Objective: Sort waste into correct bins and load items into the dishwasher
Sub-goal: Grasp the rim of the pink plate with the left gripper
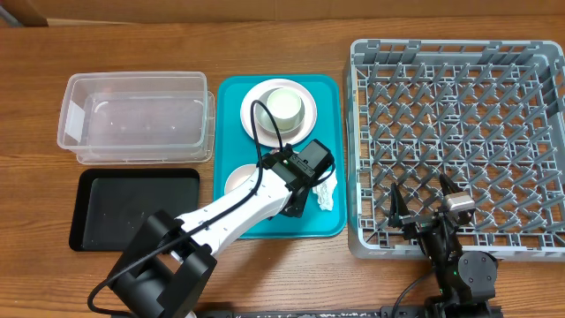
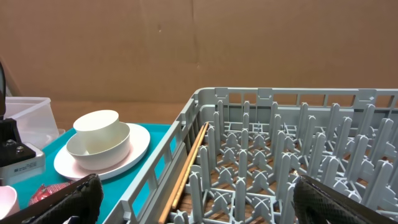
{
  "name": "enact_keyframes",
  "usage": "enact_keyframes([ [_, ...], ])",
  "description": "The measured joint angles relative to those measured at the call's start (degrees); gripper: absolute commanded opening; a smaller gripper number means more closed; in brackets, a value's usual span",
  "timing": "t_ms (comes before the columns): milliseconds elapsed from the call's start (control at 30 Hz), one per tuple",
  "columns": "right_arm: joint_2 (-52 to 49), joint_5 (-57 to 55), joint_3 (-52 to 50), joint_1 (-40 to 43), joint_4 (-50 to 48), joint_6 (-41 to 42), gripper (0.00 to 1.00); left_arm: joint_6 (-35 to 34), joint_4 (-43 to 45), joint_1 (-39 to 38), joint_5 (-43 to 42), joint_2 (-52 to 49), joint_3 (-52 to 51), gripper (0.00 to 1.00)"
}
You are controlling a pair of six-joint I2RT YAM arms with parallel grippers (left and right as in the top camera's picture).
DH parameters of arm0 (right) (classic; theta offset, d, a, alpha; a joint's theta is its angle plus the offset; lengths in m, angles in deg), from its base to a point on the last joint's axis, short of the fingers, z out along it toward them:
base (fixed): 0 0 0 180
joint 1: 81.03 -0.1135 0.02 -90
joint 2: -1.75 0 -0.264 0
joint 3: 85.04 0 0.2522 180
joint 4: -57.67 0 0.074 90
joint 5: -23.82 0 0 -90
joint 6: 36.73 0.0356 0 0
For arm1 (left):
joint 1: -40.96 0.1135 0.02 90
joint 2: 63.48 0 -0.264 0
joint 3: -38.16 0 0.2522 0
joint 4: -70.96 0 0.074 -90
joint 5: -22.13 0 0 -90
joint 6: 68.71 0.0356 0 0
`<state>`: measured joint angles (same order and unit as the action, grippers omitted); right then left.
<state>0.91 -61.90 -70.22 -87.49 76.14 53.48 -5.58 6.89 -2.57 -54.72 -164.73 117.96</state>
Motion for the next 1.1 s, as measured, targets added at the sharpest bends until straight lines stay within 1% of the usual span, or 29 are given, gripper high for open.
enact_keyframes([
  [333, 0.0, -0.04, 0.0, 0.0, -0.02, -0.04, 1.0, -0.02, 1.01, 0.0, -0.02, 0.0, -0.07, 0.25],
  [400, 0.0, -0.02, 0.0, 0.0, 0.0, -0.02, 1.0, -0.02, 1.44, 0.0, -0.02, 0.0, -0.17, 0.26],
  [600, 0.0, -0.02, 0.0, 0.0, 0.02, -0.04, 1.0, -0.02, 2.36, 0.0, 0.0, -0.04, -0.44, 0.23],
  [667, 0.0, -0.04, 0.0, 0.0, 0.02, -0.04, 1.0, -0.02, 2.38, 0.0, -0.02, -0.17, -0.46, 0.22],
  [700, 0.0, -0.02, 0.0, 0.0, 0.02, -0.02, 1.0, -0.02, 2.36, 0.0, -0.02, -0.37, -0.46, 0.16],
  [733, 0.0, -0.02, 0.0, 0.0, 0.0, -0.02, 1.0, -0.02, 2.36, 0.0, -0.02, -0.98, -0.46, 0.13],
  [933, 0.0, -0.02, 0.0, 0.0, 0.0, 0.0, 1.0, -0.07, 2.34, 0.0, 0.04, -1.79, -0.55, 0.11],
  [967, 0.0, -0.04, 0.0, 0.0, 0.02, -0.02, 1.0, -0.07, 2.34, 0.0, 0.04, -1.79, -0.55, 0.04],
  [1100, 0.0, -0.04, 0.0, 0.0, 0.0, -0.02, 1.0, -0.07, 2.08, 0.0, 0.22, -1.79, -0.55, 0.04],
])
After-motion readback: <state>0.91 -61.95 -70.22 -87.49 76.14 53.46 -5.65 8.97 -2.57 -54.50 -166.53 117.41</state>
